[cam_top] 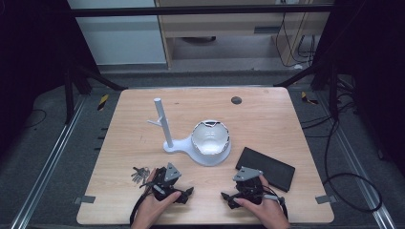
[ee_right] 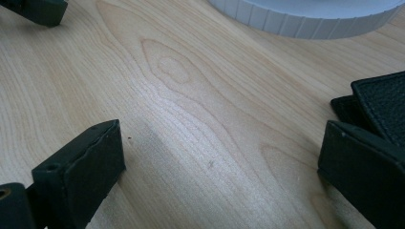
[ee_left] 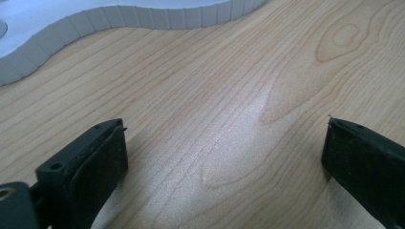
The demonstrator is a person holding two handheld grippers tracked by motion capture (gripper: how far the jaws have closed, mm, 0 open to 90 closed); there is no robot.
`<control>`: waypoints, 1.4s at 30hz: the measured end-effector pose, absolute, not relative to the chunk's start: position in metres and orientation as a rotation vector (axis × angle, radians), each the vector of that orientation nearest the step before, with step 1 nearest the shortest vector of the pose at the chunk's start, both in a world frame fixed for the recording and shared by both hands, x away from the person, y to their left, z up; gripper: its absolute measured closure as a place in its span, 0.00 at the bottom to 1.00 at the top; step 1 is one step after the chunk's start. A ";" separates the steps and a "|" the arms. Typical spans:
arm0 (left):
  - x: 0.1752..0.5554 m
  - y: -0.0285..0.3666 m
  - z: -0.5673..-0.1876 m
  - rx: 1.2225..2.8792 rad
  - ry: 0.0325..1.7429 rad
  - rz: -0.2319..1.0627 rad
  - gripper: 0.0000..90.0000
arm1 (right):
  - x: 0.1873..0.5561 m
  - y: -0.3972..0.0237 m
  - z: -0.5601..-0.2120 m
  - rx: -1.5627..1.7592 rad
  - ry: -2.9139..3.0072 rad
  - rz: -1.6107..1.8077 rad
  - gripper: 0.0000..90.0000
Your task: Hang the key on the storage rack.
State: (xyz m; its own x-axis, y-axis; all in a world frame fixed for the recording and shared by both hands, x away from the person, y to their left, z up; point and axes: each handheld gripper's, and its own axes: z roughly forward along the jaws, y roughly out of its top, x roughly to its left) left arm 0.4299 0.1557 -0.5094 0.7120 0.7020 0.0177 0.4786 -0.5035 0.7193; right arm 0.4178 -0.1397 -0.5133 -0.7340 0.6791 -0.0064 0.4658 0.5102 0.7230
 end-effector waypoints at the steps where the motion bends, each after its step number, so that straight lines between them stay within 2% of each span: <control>1: 0.430 0.157 -0.509 2.197 0.890 0.406 0.04 | 0.418 -0.140 -0.513 0.958 2.465 1.055 0.02; 6: 0.427 0.164 -0.502 2.181 0.884 0.410 0.06 | 0.416 -0.141 -0.514 0.957 2.466 1.056 0.02; 9: 0.425 0.171 -0.494 2.191 0.868 0.454 0.07 | 0.416 -0.141 -0.514 0.958 2.466 1.055 0.02; 20: 0.432 0.215 -0.460 2.257 0.850 0.554 0.07 | 0.416 -0.141 -0.513 0.958 2.466 1.056 0.02; 28: 0.442 0.261 -0.445 2.262 0.908 0.582 0.17 | 0.416 -0.141 -0.514 0.958 2.466 1.056 0.02; 29: 0.443 0.266 -0.444 2.263 0.916 0.586 0.24 | 0.416 -0.141 -0.514 0.958 2.466 1.056 0.02; 30: 0.444 0.269 -0.444 2.260 0.924 0.589 0.24 | 0.416 -0.141 -0.514 0.958 2.466 1.056 0.02; 31: 0.446 0.275 -0.444 2.257 0.934 0.583 0.32 | 0.416 -0.141 -0.514 0.958 2.466 1.057 0.02; 35: 0.450 0.285 -0.449 2.263 0.967 0.559 0.50 | 0.416 -0.141 -0.513 0.958 2.466 1.056 0.02; 37: 0.450 0.289 -0.451 2.289 0.966 0.548 0.63 | 0.416 -0.141 -0.513 0.959 2.466 1.056 0.02; 42: 0.448 0.299 -0.457 2.320 0.976 0.553 0.78 | 0.416 -0.141 -0.514 0.958 2.466 1.056 0.02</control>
